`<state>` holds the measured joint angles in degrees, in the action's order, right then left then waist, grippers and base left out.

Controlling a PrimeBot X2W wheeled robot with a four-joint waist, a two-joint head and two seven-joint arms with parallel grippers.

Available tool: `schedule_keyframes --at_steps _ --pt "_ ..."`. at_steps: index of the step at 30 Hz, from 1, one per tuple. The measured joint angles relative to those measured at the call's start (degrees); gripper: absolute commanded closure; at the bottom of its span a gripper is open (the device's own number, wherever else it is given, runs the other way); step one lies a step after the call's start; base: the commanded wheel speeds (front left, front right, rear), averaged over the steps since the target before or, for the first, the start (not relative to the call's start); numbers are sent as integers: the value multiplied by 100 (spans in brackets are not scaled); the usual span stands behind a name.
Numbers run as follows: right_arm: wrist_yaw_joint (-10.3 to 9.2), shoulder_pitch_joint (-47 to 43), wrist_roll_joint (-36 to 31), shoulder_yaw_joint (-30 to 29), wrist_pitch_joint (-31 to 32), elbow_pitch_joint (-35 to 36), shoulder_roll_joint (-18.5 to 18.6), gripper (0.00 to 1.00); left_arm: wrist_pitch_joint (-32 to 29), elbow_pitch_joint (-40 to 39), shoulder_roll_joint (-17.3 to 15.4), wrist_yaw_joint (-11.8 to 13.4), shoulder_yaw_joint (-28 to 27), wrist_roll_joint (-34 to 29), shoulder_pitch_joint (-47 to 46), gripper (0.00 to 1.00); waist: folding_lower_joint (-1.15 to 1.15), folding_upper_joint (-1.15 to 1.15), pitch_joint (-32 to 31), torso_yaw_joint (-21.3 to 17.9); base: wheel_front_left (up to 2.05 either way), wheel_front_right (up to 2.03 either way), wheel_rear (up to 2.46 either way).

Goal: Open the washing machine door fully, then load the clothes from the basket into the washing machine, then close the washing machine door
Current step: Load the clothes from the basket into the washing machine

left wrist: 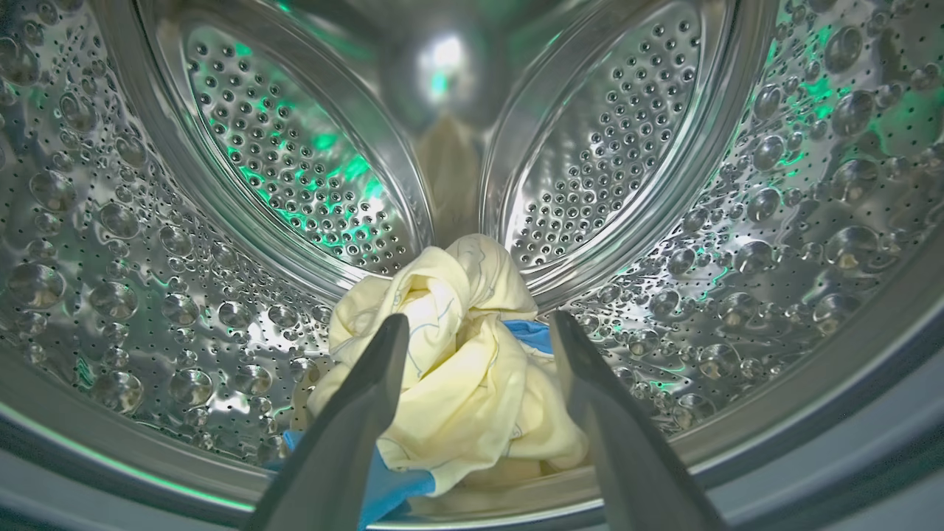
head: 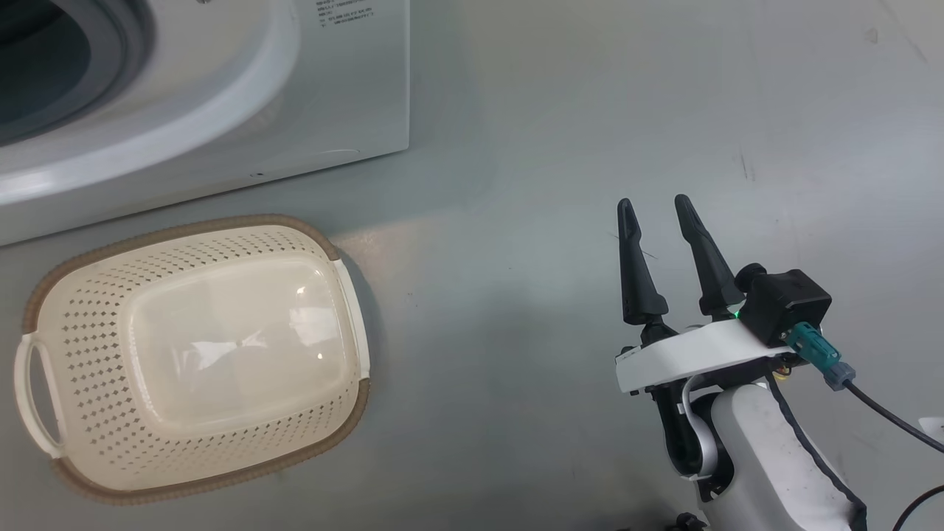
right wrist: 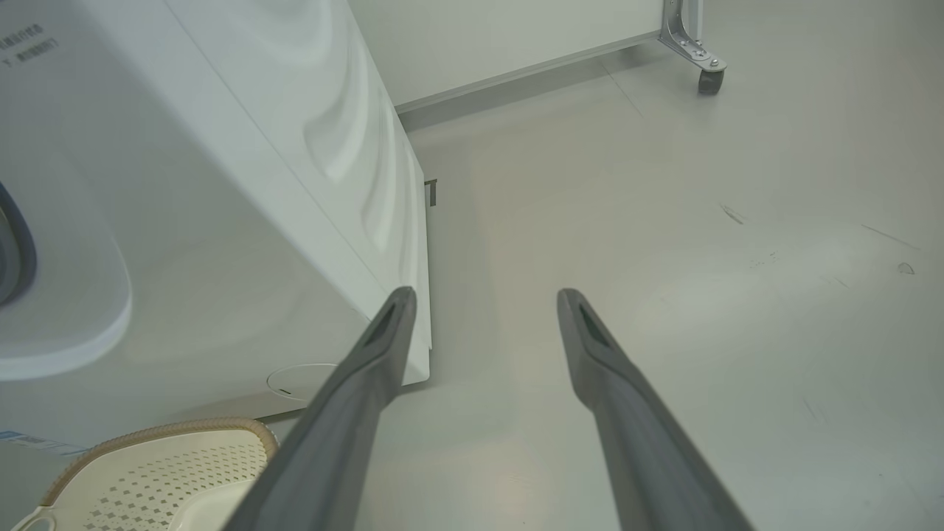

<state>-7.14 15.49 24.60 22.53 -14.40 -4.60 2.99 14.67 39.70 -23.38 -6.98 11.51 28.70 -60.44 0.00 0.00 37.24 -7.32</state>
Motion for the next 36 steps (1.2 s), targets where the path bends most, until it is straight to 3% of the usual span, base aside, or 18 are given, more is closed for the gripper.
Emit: schedule_keyframes --at_steps 25,36 --pt "1 -318 -138 -272 0 -267 10 0 3 -1369 572 0 -849 -101 2438 0 -1 0 -1235 191 0 0 0" --pt "12 -577 -185 -364 0 -312 64 0 3 -2053 907 18 -1128 -511 3742 0 -1 0 -1926 207 0 0 0"
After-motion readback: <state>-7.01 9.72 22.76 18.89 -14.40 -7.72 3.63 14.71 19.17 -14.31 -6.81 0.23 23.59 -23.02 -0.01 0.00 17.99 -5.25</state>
